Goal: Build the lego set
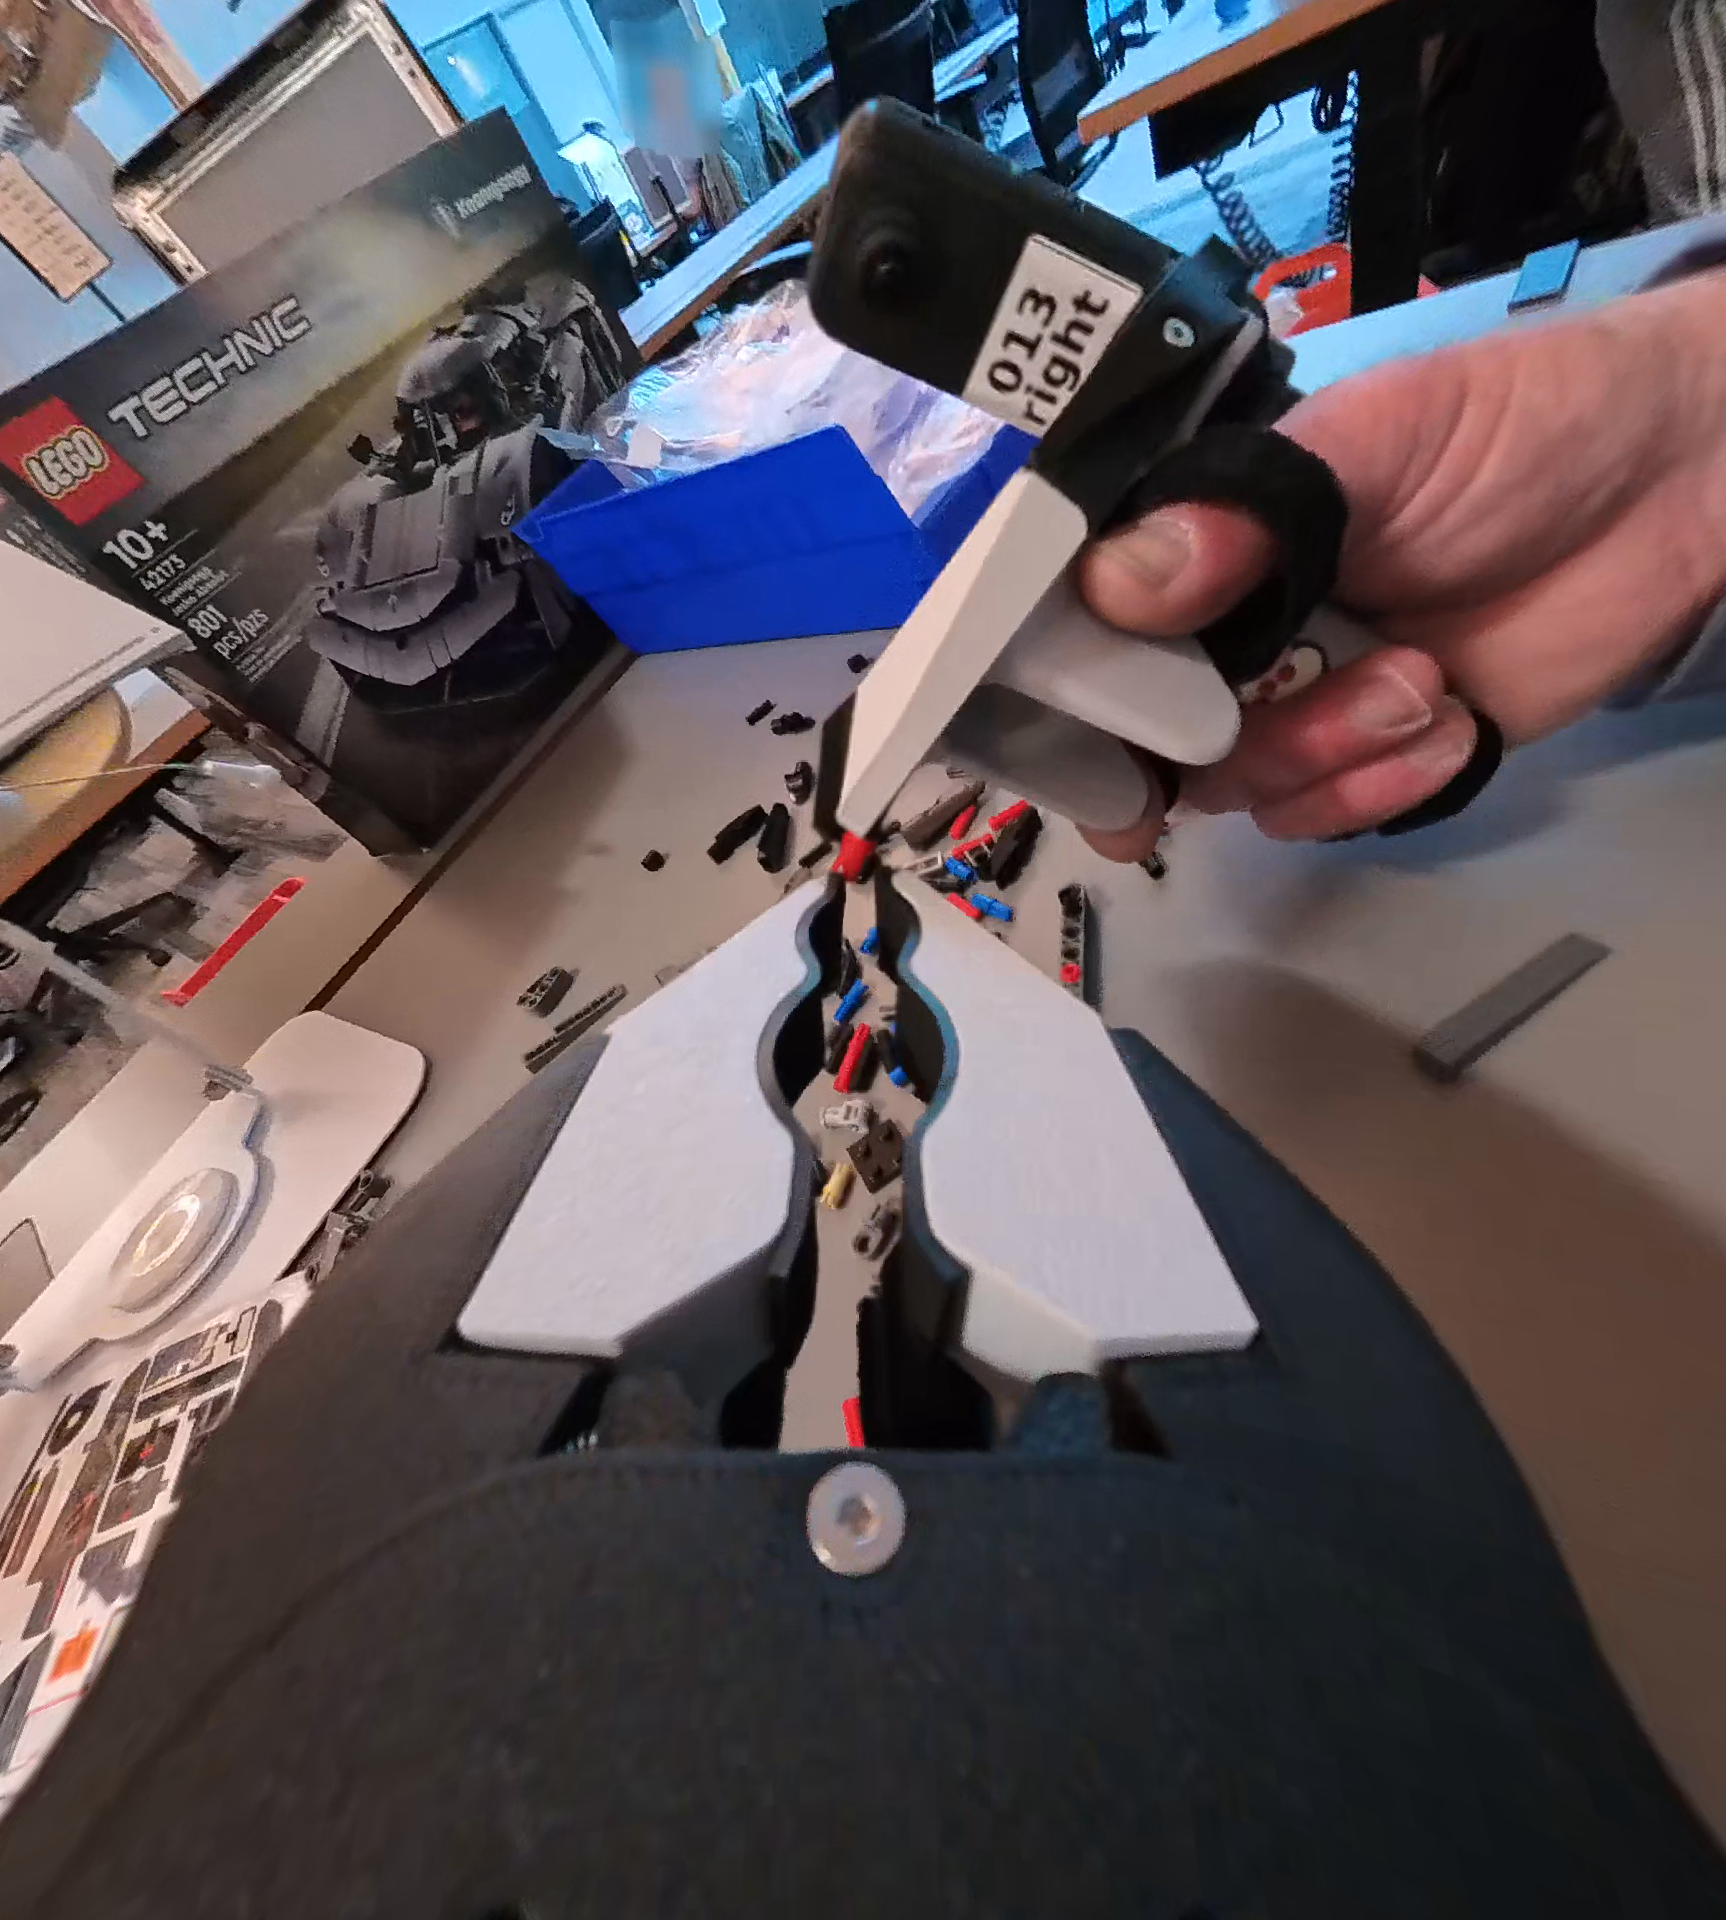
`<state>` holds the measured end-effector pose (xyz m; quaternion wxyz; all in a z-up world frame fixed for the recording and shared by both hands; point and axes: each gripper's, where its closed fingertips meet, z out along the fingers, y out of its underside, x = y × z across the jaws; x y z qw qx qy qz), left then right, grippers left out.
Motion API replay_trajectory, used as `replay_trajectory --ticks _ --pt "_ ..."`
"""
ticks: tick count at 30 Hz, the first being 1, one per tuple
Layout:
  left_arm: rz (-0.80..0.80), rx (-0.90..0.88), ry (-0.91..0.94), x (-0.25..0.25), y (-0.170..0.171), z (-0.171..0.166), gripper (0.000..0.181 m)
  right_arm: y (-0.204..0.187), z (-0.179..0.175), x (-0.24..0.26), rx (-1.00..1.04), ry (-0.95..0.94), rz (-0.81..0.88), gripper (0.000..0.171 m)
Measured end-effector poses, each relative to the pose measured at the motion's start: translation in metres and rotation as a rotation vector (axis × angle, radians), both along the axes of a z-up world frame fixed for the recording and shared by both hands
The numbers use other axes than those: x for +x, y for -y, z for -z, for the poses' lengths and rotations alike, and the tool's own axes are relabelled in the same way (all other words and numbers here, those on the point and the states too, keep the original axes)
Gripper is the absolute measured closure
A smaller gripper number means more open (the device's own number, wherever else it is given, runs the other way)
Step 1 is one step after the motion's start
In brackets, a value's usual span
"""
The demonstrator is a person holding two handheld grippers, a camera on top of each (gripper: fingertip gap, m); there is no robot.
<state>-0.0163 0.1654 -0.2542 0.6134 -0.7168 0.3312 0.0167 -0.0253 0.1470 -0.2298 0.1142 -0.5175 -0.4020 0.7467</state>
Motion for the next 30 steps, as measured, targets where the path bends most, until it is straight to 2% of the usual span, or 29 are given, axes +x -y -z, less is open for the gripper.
replay_trajectory --ticks 8,11,17,27,30 --pt "-0.024 0.037 0.015 -0.002 -0.002 -0.007 0.172 0.005 -0.009 0.002 -0.016 -0.031 -0.029 0.171" --pt "-0.012 0.061 -0.010 0.002 0.000 -0.009 0.179 0.006 -0.009 0.002 -0.024 -0.035 -0.031 0.171" --pt "-0.025 0.066 -0.036 0.000 0.000 -0.009 0.181 0.005 -0.009 0.001 -0.022 -0.035 -0.017 0.171" --pt "-0.040 -0.016 -0.056 -0.003 -0.004 0.005 0.181 -0.002 0.003 -0.001 0.194 0.043 0.101 0.171" --pt "-0.041 -0.034 -0.059 -0.003 -0.005 0.009 0.181 -0.004 0.004 0.000 0.262 0.063 0.126 0.165"
